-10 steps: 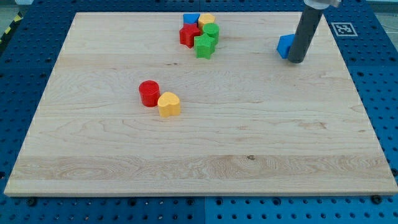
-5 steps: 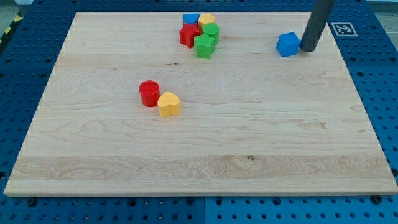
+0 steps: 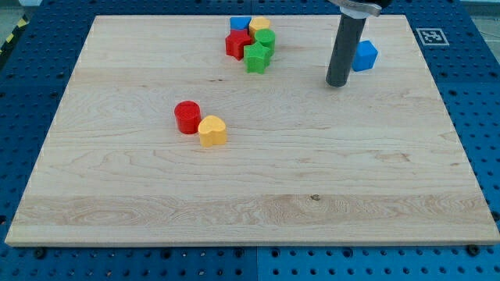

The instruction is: Move the blue cube to the top right corner

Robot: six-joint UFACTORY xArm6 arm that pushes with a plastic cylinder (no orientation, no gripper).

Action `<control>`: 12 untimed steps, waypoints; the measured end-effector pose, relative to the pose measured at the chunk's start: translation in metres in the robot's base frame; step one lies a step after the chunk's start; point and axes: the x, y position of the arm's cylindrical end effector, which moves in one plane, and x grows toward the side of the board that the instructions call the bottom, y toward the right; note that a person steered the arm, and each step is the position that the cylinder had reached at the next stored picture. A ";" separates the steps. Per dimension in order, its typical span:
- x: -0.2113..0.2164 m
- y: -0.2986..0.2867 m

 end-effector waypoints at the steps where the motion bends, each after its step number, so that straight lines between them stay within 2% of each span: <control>1: -0.008 0.000; 4: -0.015 -0.009; 5: -0.056 0.020; 6: -0.055 0.023; 7: -0.018 0.022; 8: -0.004 0.025; 12: -0.022 0.025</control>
